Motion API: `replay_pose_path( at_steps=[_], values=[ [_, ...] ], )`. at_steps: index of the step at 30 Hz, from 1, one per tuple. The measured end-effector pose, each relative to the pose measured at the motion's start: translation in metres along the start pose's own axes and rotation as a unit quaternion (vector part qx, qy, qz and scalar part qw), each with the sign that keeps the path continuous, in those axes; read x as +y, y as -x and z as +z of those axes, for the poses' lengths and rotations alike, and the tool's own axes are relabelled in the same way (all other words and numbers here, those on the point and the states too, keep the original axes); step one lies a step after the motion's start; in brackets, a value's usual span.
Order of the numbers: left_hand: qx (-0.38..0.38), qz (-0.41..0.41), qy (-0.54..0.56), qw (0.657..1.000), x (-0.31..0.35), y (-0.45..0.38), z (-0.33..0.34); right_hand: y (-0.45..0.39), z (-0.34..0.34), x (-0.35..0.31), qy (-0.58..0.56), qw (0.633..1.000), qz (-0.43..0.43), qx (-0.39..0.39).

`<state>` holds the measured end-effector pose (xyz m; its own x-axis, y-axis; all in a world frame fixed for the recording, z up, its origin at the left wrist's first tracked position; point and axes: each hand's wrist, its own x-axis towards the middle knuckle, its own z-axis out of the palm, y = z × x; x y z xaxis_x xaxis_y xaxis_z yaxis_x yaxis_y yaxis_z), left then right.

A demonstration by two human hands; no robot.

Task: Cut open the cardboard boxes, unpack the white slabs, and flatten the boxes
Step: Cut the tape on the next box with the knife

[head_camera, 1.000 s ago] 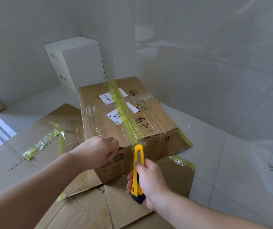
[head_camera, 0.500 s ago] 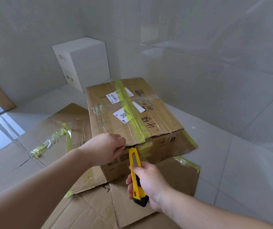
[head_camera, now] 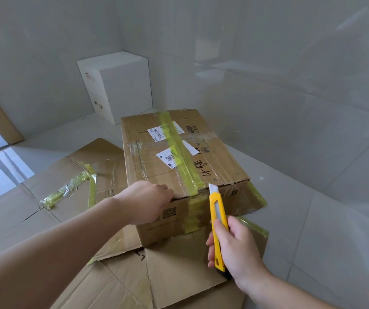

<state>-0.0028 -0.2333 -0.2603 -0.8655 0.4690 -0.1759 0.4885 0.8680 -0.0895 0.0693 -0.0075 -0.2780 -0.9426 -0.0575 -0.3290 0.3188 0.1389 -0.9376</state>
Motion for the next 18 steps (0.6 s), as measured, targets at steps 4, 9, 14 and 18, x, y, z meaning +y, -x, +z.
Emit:
replay_pose_path(
  at_steps=[4, 9, 14, 18],
  values=[
    [-0.032, 0.063, 0.025, 0.997, 0.021, 0.014, -0.012, -0.021, -0.011, -0.036, 0.016, 0.998, -0.06, 0.006],
    [-0.044, 0.178, 0.027, 0.983, 0.059, 0.036, -0.017, -0.047, -0.014, -0.07, 0.022, 0.998, -0.063, -0.002],
    [-0.017, 0.241, 0.044, 0.969, 0.086, 0.048, -0.015, -0.064, -0.008, -0.073, 0.041, 0.997, -0.068, -0.009],
    [-0.025, 0.241, 0.106, 0.964, 0.088, 0.047, -0.014, -0.08, -0.005, -0.072, 0.131, 0.988, -0.081, -0.02]
  ],
)
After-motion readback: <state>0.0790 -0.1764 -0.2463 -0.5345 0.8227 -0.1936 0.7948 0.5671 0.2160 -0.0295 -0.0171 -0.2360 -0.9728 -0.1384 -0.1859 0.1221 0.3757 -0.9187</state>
